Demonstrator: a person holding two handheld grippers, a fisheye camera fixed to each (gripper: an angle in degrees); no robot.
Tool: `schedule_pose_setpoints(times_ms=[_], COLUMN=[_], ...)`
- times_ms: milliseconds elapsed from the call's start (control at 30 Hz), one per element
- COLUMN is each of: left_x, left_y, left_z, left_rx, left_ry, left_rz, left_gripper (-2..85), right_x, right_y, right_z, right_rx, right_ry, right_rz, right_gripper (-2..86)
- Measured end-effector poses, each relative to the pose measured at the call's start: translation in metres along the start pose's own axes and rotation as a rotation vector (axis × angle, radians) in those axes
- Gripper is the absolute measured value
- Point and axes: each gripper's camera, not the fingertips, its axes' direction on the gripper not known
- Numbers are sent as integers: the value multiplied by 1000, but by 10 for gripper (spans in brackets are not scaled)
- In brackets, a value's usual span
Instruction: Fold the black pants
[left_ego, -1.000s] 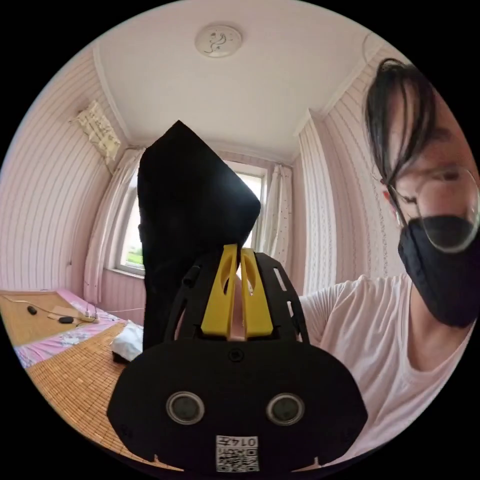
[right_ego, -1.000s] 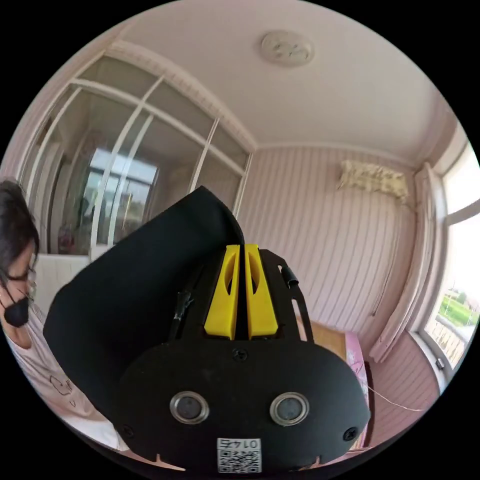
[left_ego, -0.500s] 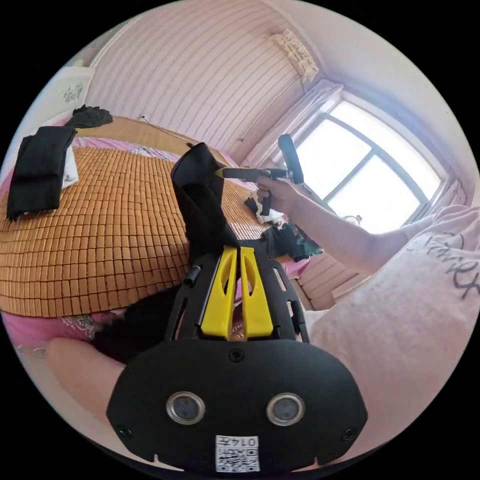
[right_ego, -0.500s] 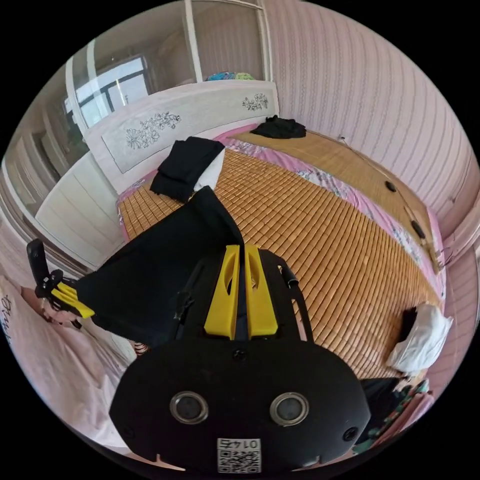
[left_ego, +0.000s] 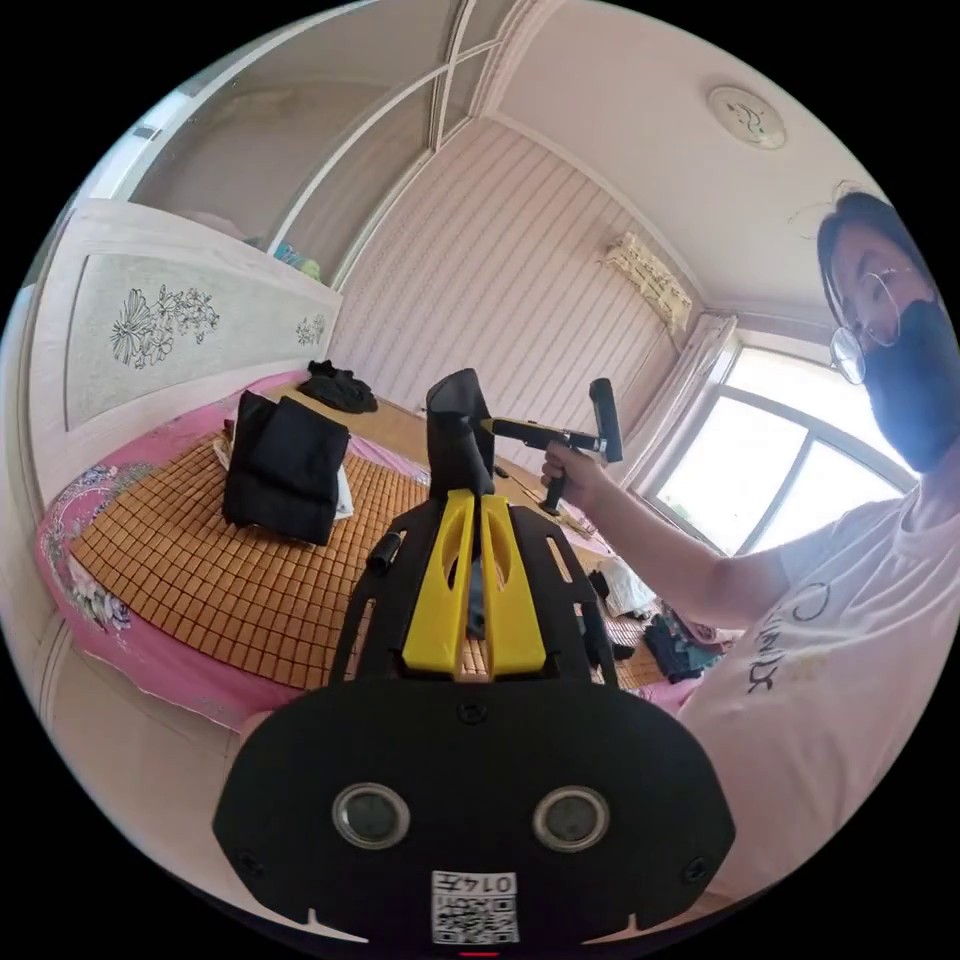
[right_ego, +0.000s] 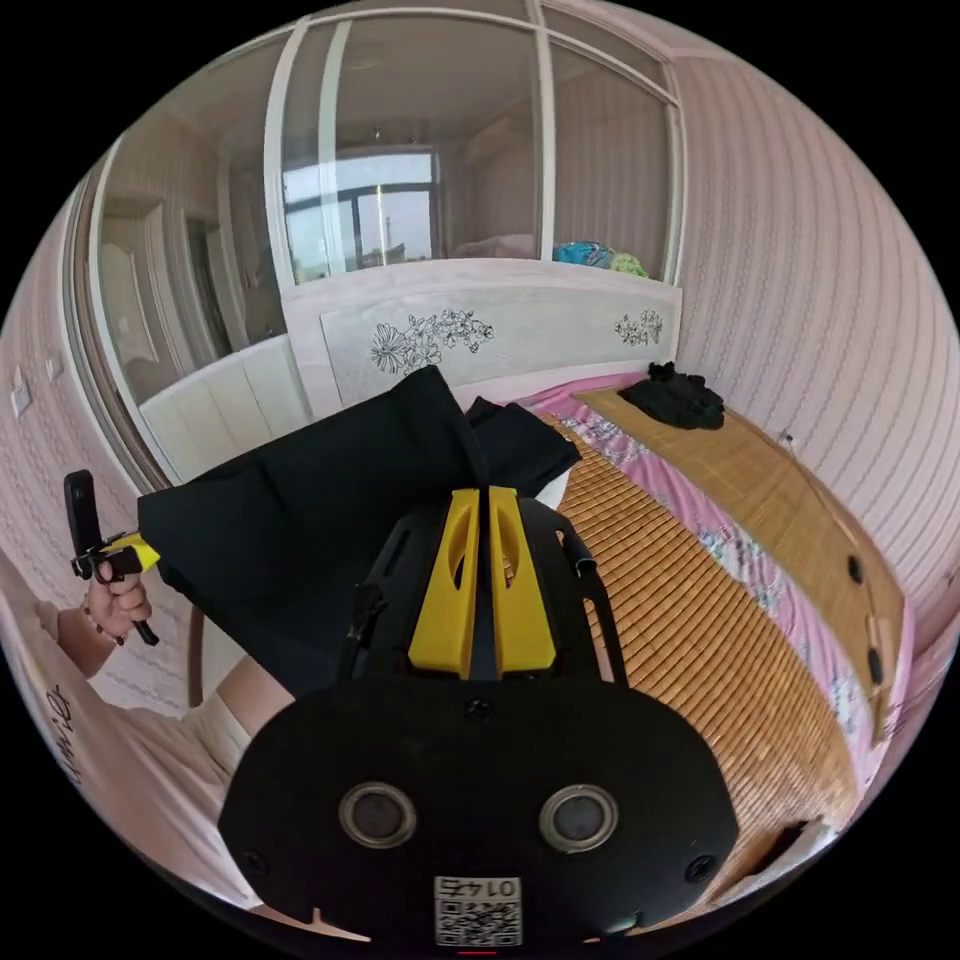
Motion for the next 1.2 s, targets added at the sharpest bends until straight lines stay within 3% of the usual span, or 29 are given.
schedule_pose_setpoints(times_ms=[133,300,433,500,633,733,833,900,1033,1100,1200], left_x=[22,107,204,271,304,277,226,183,103,50,-5], left_y=[7,-3,-49,-108,-189,-211,-183,-139,-69,-20,33], left_z=[11,88,141,132,91,79,103,116,133,144,148], left_rx=[-64,-192,-148,9,293,416,362,261,4,-222,-356], left_ry=[120,532,879,1069,1276,1186,1022,708,397,193,141], left_rz=[84,306,338,361,265,211,173,269,270,185,-10], left_gripper=[-10,-10,-10,-10,-10,-10,-10,-10,-10,-10,-10], right_x=[55,135,134,126,127,156,181,196,206,210,210], right_y=[93,174,84,26,-101,-137,-117,-83,28,70,106], right_z=[-68,-237,-416,-476,-497,-417,-292,-214,-50,3,49], right_rx=[103,283,427,568,516,414,333,267,-3,-144,-239], right_ry=[115,231,486,484,449,307,157,57,28,-52,-101], right_rz=[216,574,413,332,121,147,136,199,317,411,489], right_gripper=[7,7,7,7,7,7,7,7,7,7,7])
